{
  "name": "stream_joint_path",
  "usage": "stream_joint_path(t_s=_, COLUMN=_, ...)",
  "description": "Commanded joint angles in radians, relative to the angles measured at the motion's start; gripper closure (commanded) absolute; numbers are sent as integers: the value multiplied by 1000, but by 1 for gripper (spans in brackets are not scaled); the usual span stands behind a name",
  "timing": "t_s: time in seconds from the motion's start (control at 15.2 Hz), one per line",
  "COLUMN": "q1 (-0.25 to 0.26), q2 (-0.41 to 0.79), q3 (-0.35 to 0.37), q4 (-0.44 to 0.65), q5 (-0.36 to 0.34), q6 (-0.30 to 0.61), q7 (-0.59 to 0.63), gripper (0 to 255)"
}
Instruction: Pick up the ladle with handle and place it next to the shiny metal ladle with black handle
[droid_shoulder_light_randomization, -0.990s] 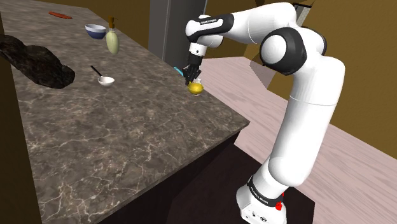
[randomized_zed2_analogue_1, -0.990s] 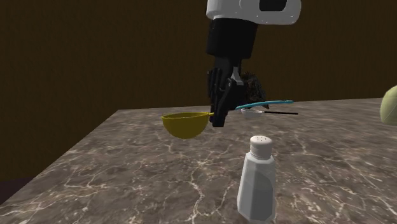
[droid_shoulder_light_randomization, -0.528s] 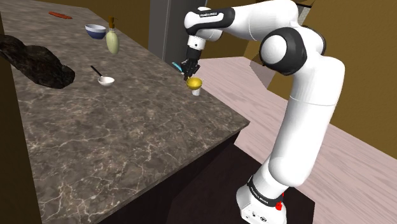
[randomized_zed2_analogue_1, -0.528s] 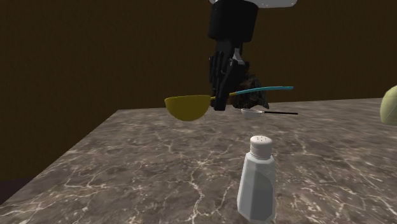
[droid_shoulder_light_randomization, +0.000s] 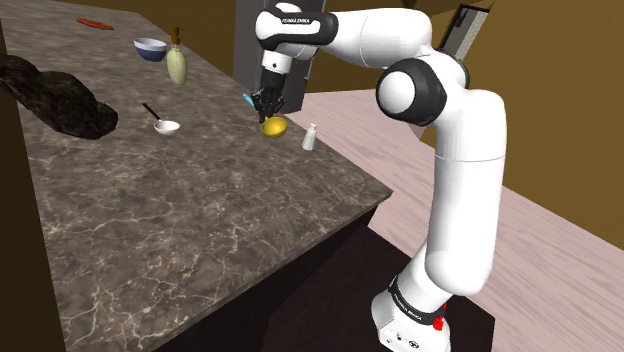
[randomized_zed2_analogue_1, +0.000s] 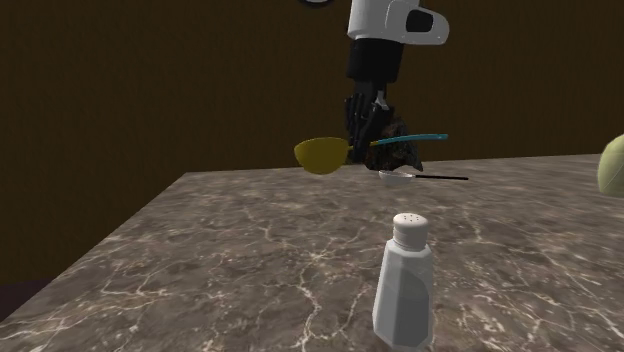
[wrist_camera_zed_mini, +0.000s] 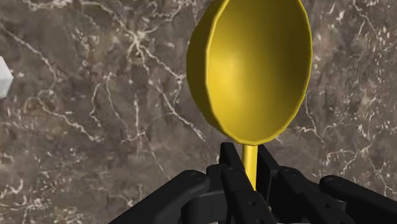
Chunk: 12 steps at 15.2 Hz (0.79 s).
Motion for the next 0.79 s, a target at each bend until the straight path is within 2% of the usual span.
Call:
stream_joint_path(t_s=0.0, q1=16, q2=53, q3=12, q4=75, q5=6, q6=-16, q7=37, gripper=255)
stream_joint_path(t_s=0.33, q1=43, q2=237, q3=42, q4=367, q5=19, q6=-108, q7=132, gripper=255)
stream_joint_path(t_s=0.46, q1=46, q2=355, q3=56, q4=565, q5=24, q6=-180, q7=177, gripper=255)
stream_joint_path(t_s=0.53, q1=40, q2=445, q3=66, q4=723, q5=26, q6=-243, q7=206, gripper=255)
stream_joint_path(t_s=0.73, q1=52, q2=402, q3=61, q4=605, q5=25, q6=-171, q7=190, gripper=255)
